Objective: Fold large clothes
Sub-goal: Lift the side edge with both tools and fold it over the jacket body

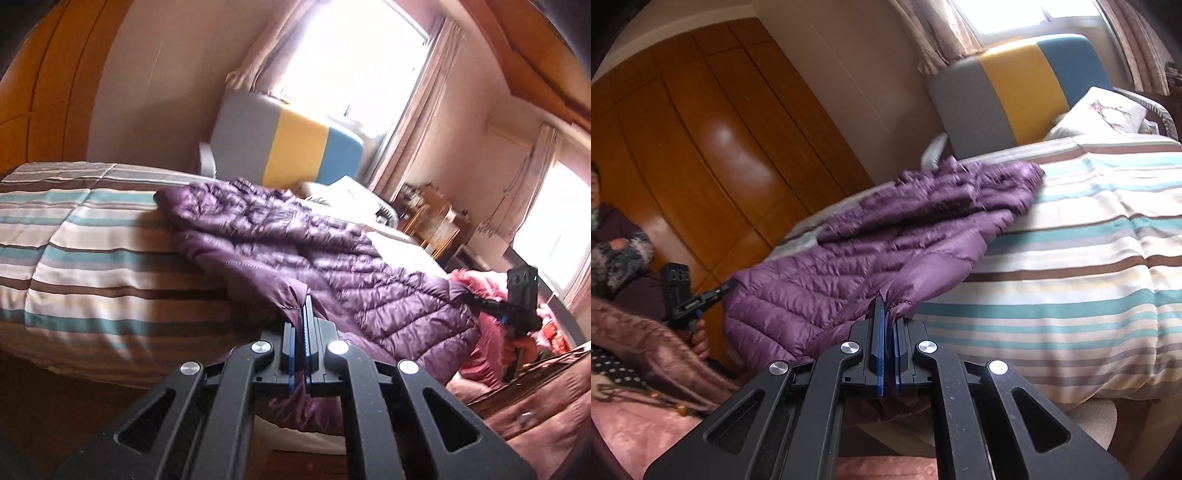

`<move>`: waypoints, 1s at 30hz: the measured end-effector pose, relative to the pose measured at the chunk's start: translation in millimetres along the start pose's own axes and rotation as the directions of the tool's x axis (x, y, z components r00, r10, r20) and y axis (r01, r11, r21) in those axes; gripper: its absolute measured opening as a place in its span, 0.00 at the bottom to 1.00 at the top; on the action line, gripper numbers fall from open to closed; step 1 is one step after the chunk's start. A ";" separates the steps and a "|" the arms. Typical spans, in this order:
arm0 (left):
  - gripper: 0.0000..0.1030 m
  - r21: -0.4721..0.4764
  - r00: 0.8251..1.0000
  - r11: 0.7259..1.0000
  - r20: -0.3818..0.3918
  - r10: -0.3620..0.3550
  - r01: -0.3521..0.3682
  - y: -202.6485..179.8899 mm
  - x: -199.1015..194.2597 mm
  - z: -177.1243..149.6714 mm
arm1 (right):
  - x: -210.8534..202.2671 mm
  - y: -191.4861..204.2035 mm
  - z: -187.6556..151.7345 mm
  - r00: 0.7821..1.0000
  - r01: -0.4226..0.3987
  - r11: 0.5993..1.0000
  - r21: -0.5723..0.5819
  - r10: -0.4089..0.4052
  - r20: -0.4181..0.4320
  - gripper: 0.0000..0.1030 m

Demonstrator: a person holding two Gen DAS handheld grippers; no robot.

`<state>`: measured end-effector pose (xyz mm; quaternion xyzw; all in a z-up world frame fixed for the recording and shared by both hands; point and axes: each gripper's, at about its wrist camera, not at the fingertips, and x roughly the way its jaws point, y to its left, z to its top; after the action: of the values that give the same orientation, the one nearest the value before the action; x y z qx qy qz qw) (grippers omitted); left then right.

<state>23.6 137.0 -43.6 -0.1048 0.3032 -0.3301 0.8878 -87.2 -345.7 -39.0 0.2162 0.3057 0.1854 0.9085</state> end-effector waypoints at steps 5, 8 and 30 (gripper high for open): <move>0.02 -0.041 0.996 0.997 0.057 -0.065 0.067 -2.4 -20.7 10.5 | -17.2 2.7 12.9 0.997 -0.063 0.998 0.012 0.062 0.055 0.03; 0.02 -0.075 0.993 0.993 0.089 -0.081 0.087 5.9 -19.8 20.8 | -14.3 -8.0 28.6 0.993 -0.068 0.997 0.041 0.064 0.098 0.03; 0.03 -0.140 0.993 0.987 0.080 0.092 -0.080 74.2 106.8 100.5 | 108.1 -90.7 136.9 0.976 0.141 0.977 0.163 -0.164 0.140 0.03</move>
<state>187.3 122.6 -42.5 -0.1662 0.2909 -0.2651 0.9041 98.9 -409.3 -37.8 0.2741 0.2644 0.0741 0.9217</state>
